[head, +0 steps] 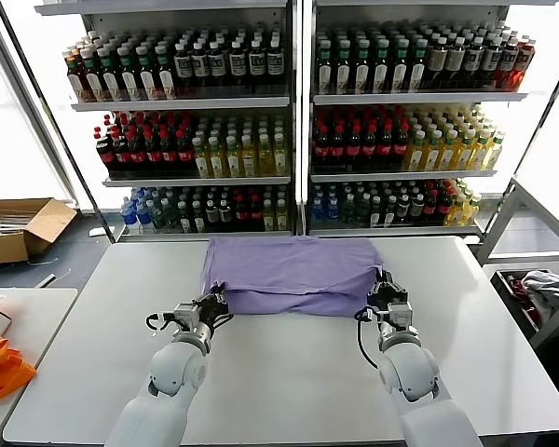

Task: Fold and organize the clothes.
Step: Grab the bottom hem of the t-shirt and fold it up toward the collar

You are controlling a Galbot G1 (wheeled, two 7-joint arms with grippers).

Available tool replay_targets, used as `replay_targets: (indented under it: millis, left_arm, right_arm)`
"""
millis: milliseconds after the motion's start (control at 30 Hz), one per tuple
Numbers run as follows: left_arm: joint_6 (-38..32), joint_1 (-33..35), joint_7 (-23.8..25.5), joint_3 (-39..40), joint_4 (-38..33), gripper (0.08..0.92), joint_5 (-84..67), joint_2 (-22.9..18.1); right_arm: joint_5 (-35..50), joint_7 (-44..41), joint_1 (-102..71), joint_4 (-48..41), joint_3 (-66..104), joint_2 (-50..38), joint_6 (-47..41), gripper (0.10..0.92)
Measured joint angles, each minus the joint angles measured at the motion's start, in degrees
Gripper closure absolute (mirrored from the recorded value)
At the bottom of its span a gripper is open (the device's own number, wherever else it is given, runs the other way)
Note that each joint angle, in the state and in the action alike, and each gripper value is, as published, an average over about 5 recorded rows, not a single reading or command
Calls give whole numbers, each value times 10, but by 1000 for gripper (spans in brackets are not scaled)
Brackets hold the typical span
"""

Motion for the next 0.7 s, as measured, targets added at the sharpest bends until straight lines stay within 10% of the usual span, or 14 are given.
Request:
replay_targets:
  millis: [267,700]
  left_arm:
    - [-25,-14,7,8,15,876,23,5]
    - [-5,-4,-17,4,-10,497,34,13]
  right_arm:
    - [0,7,17,-13,-7,11,-16,774]
    - [42,62,9,13,-7,15,-51,401]
